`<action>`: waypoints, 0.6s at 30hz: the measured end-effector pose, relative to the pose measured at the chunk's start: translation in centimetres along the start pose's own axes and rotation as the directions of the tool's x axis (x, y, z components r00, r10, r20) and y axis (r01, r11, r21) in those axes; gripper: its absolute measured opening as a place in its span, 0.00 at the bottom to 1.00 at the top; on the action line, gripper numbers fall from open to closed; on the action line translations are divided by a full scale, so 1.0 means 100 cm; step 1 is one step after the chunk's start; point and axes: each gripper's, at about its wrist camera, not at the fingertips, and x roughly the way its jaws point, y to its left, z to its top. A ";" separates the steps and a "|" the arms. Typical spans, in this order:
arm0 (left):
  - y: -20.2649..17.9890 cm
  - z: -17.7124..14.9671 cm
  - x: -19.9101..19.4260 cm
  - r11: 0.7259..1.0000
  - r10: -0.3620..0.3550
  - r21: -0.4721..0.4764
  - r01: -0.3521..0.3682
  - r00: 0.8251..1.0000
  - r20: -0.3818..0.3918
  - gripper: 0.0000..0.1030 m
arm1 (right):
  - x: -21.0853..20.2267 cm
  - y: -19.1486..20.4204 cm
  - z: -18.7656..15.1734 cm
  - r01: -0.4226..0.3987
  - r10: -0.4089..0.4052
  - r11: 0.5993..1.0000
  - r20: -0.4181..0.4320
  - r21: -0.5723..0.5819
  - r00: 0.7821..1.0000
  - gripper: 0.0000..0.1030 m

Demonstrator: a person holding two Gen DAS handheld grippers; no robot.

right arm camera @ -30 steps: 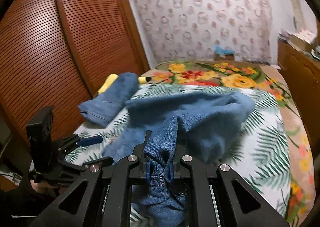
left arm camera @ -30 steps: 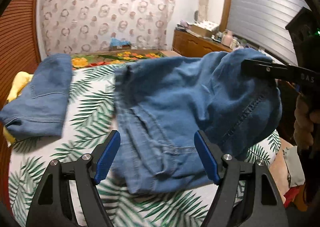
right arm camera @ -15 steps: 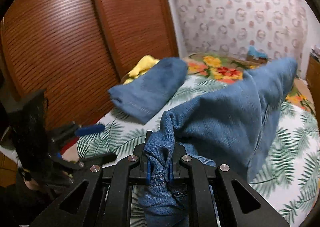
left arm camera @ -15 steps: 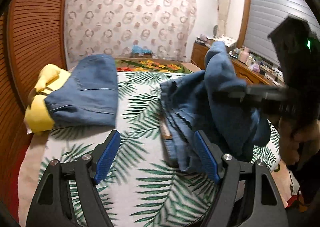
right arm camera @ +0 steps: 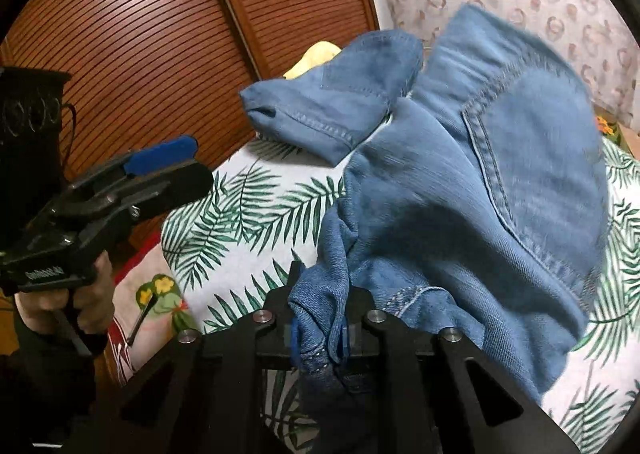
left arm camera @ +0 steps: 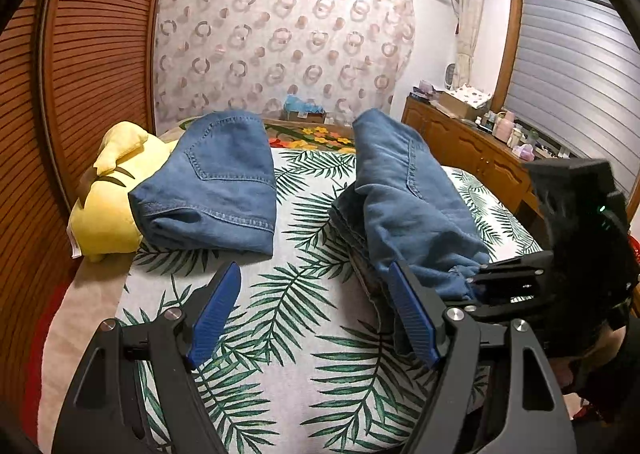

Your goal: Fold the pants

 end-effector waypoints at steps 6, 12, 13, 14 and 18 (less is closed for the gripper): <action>-0.009 0.006 0.000 1.000 -0.014 0.018 0.014 1.000 0.006 0.75 | -0.042 0.014 0.000 0.044 -0.042 0.998 0.040 -0.044 0.998 0.41; -0.025 0.011 0.009 0.998 -0.042 0.046 0.042 0.999 -0.002 0.75 | -0.087 -0.005 0.004 0.164 -0.158 0.986 0.141 -0.036 0.977 0.48; -0.027 0.010 0.012 0.998 -0.046 0.053 0.047 0.999 -0.009 0.75 | -0.089 -0.011 0.005 0.182 -0.176 0.983 0.147 -0.027 0.973 0.49; -0.030 0.010 0.017 0.997 -0.053 0.060 0.054 0.998 -0.016 0.75 | -0.090 -0.019 0.006 0.204 -0.199 0.979 0.151 -0.018 0.968 0.49; -0.036 0.005 0.041 0.994 -0.083 0.062 0.087 0.994 -0.073 0.75 | -0.085 -0.044 0.006 0.290 -0.286 0.957 0.156 0.001 0.945 0.50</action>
